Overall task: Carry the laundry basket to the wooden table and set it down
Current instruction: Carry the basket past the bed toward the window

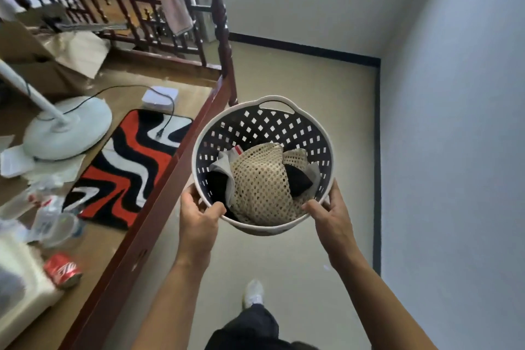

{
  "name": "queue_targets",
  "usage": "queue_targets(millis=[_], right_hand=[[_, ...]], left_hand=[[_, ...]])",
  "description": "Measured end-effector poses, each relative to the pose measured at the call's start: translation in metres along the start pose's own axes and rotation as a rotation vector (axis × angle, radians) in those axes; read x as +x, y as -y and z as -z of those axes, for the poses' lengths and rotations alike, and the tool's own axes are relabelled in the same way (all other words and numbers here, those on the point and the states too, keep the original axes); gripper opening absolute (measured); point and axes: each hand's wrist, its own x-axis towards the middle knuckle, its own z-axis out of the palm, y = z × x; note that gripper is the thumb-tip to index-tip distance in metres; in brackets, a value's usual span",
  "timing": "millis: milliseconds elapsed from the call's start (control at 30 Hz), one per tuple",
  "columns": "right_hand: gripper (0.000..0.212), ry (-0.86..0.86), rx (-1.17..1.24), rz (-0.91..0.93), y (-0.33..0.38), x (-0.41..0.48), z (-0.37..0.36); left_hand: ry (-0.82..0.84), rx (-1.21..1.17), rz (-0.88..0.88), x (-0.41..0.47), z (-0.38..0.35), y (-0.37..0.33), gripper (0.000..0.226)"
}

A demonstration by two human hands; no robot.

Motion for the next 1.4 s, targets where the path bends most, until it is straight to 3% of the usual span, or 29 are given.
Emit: queue_targets(millis=[333, 667, 833, 967, 1200, 1400], right_hand=[[0.073, -0.248, 0.176, 0.001, 0.078, 0.201, 0.048], [0.070, -0.202, 0.181, -0.020, 0.160, 0.467, 0.083], [0.075, -0.101, 0.100, 0.001, 0.218, 0.590, 0.054], [0.081, -0.019, 0.059, -0.001, 0.257, 0.691, 0.010], [0.068, 0.021, 0.055, -0.008, 0.328, 0.863, -0.051], [0.061, -0.053, 0.117, -0.006, 0.384, 0.987, -0.075]], left_hand=[[0.242, 0.126, -0.080, 0.178, -0.183, -0.096, 0.049], [0.194, 0.131, -0.030, 0.367, -0.355, -0.165, 0.065], [0.055, 0.053, 0.045, 0.471, -0.382, -0.191, 0.067], [-0.024, 0.027, 0.035, 0.563, -0.402, -0.210, 0.054], [-0.044, 0.068, -0.006, 0.747, -0.450, -0.271, 0.038], [-0.001, 0.140, -0.050, 0.874, -0.503, -0.330, 0.041]])
